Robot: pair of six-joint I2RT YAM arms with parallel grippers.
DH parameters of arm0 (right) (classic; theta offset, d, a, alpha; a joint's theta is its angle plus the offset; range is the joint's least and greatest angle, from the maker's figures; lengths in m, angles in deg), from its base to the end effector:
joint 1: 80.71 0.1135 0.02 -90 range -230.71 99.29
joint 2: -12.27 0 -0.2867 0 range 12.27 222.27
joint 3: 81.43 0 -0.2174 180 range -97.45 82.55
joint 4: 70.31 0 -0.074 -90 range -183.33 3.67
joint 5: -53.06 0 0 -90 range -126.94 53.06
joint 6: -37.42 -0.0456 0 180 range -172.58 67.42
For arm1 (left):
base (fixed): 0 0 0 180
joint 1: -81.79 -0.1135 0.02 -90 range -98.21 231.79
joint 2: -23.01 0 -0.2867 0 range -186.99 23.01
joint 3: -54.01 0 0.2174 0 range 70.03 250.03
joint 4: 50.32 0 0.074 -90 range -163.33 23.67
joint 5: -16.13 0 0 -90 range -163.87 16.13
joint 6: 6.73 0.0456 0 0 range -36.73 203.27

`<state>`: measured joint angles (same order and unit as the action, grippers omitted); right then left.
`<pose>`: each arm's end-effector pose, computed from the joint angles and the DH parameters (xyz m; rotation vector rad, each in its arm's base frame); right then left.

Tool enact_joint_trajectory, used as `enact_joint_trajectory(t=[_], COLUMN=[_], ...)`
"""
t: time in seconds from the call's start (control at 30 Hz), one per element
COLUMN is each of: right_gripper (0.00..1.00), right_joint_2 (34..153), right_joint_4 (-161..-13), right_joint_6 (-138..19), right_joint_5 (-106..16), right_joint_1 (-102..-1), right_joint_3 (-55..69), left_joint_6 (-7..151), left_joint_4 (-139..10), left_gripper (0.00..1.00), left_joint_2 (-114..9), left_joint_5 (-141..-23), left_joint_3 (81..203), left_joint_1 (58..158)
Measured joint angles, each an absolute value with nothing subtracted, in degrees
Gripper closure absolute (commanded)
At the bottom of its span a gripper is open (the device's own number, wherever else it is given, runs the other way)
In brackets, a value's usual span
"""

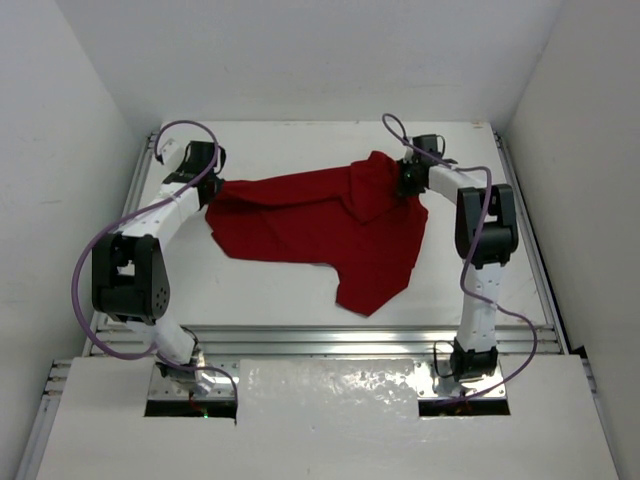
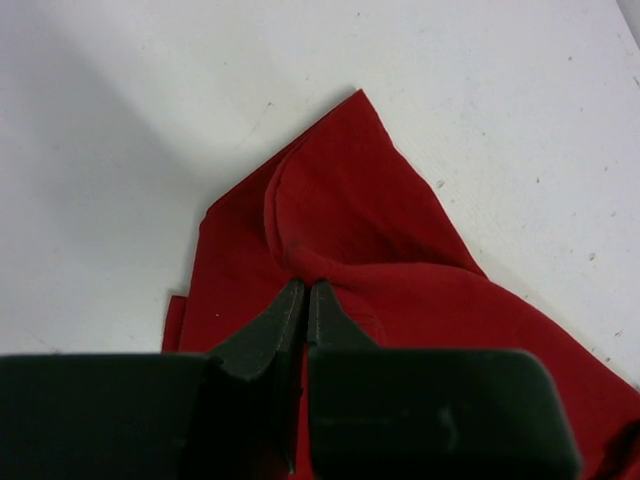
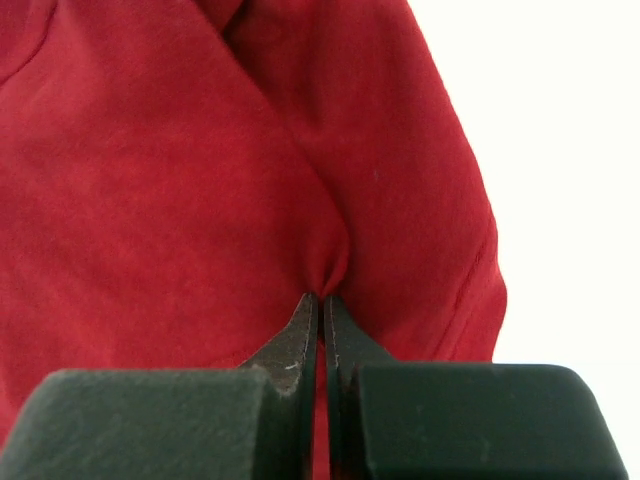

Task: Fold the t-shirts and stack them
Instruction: Flatten out the tshirt

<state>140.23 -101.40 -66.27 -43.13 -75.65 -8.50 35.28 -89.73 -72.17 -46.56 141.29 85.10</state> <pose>0.4707 0.0466 0.1680 0.1411 2.4869 0.2726 0.3395 0.0013 0.2850 -1.0644 2.0220 0.1134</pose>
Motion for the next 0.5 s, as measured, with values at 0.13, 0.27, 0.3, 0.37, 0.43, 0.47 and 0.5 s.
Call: enact_joint_trajectory(t=[0.13,0.27,0.3,0.37,0.43,0.47,0.5], right_gripper=[1.0,0.81,0.85,1.0,1.0,1.0,1.0], right_joint_2=[136.8,131.3,129.9,127.4,126.6,126.6,126.6], right_joint_4=[-102.2,-102.7,-102.6,-102.6,-102.8,-102.5,-102.6], right_joint_6=[-66.9,-67.6,-67.5,-67.3,-67.7,-67.7,-67.7], right_joint_5=[-42.5,-42.1,-42.2,-42.2,-42.3,-42.3,-42.5], right_joint_1=[-75.7,-75.6,-75.7,-75.7,-75.7,-75.7,-75.7], right_joint_3=[-6.5,-6.0,-6.0,-6.1,-7.1,-7.2,-7.1], left_joint_6=[35.5,35.6,35.7,35.9,36.1,36.2,36.3], left_joint_4=[-90.3,-90.7,-90.8,-91.0,-91.1,-91.1,-91.2], left_gripper=[1.0,1.0,1.0,1.0,1.0,1.0,1.0], left_joint_2=[-72.4,-72.4,-72.4,-72.4,-72.4,-72.4,-72.4], left_joint_5=[-46.5,-46.5,-46.5,-46.5,-46.5,-46.5,-46.5], left_joint_3=[141.8,142.2,142.2,142.3,142.3,142.3,142.3], left_joint_1=[85.5,85.7,85.8,85.8,85.9,85.9,85.9])
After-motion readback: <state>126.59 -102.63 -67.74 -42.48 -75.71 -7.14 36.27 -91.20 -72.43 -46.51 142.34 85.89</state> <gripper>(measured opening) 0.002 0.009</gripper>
